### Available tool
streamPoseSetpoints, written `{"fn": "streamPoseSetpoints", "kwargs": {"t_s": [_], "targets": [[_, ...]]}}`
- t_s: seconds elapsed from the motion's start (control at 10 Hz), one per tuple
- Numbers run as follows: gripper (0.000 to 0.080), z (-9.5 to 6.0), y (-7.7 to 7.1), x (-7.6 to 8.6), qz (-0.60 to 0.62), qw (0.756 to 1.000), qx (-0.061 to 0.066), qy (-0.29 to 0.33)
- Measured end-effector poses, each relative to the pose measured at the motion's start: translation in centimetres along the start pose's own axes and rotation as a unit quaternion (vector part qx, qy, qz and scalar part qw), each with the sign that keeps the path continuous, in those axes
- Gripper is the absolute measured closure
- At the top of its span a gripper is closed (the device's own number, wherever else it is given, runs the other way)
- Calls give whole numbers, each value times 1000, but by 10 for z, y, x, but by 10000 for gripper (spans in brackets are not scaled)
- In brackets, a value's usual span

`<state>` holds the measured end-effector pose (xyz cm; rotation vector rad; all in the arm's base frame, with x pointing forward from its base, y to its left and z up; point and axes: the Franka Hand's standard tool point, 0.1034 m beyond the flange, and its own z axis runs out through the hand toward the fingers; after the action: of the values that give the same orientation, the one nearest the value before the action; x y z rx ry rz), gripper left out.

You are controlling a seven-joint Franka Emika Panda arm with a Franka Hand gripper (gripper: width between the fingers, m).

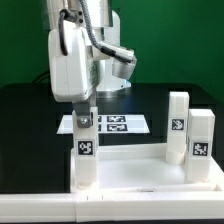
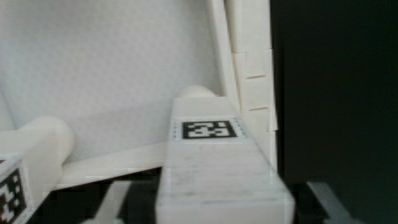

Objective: Assemble desk

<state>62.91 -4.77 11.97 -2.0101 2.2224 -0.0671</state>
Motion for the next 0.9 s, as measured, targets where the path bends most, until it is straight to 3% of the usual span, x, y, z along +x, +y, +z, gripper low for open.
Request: {"fn": "streamPoseSetpoints", "kwargs": {"t_s": [0.1, 0.2, 0.3, 0.4, 0.5, 0.7, 0.8, 0.9], "targets": [[515, 0, 0, 0, -8, 1000, 0, 0], [454, 0, 0, 0, -33, 999, 1, 1], [266, 0, -2, 2, -157, 988, 7, 2], [266, 0, -1, 5, -252, 968, 8, 2], [186, 1, 0, 7, -293, 956, 7, 2], [152, 1, 0, 7, -351, 936, 5, 4], [152, 1, 0, 7, -405, 914, 2, 8], [151, 1, -3, 1, -539, 842, -11, 23]]}}
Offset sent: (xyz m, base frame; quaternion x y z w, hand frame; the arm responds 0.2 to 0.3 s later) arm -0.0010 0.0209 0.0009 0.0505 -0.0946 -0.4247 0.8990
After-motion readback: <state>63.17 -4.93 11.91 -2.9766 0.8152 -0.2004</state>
